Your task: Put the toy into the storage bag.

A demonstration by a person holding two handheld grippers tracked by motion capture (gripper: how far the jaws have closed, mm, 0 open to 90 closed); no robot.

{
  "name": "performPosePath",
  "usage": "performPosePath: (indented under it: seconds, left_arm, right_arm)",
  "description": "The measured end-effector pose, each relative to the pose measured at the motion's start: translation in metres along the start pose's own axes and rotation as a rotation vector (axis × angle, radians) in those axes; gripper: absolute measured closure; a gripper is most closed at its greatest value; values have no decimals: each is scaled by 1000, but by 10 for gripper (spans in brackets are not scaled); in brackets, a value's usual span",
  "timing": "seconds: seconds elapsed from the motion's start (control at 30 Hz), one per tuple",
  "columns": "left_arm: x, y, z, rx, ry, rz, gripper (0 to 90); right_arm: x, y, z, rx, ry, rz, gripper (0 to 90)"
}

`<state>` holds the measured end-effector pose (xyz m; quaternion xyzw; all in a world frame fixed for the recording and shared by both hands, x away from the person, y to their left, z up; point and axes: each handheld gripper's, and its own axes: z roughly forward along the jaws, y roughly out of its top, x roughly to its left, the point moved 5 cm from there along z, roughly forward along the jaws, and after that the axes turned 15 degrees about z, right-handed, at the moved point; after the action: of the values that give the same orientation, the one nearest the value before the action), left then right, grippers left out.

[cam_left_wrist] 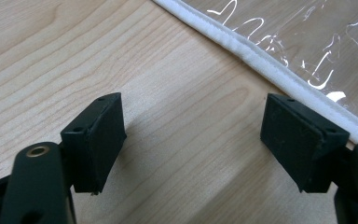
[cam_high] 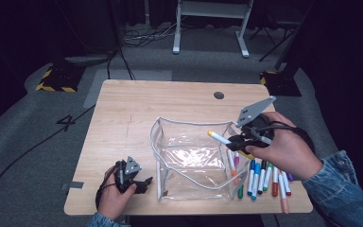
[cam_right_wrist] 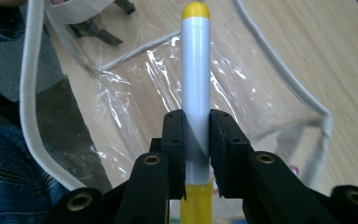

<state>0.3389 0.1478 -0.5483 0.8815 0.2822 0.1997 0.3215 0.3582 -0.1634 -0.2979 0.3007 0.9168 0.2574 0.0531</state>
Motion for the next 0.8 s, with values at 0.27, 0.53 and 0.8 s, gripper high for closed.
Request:
performPosePath:
  seconds: [0.27,0.53,0.8]
  left_arm:
    - [-1,0,1,-7,-10,-4,193]
    - [0,0,2,-3,-14,0,180]
    - [0,0,2,0,-13,2,170]
  right_arm:
    - [21,17,34,107,37,-90,769]
    - [31,20,70,237,68,-151,769]
    - [42,19,105,348,91,-221,769]
